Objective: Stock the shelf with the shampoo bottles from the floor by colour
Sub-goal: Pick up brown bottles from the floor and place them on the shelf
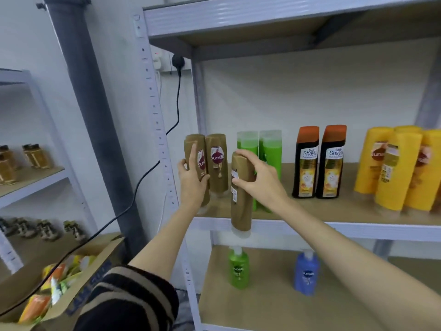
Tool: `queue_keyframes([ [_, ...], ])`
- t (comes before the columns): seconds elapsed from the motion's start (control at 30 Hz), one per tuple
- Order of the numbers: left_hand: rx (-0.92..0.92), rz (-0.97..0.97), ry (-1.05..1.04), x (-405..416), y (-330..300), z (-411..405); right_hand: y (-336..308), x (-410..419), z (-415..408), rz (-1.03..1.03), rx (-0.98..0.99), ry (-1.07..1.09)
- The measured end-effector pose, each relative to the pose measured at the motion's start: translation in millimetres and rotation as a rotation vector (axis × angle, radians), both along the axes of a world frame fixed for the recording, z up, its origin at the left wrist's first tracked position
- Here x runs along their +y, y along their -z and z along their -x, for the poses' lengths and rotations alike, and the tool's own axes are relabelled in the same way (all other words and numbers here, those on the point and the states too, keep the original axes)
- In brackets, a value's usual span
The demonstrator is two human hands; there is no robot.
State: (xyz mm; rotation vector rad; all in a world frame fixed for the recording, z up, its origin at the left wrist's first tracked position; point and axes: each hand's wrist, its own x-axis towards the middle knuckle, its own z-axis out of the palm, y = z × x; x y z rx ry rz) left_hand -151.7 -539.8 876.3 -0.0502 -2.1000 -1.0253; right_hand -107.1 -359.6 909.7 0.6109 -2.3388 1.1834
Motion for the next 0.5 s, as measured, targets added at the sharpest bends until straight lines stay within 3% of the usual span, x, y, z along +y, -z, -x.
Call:
queue_keyframes([
  [0.37, -0.078, 0.139, -0.082, -12, 23, -2, -10, -20, 4, 0.032, 0.004, -0.042],
  [0.5, -0.071, 0.130, -0.015, -19, 45, -12, -25, -32, 11, 0.038, 0.017, -0.024],
])
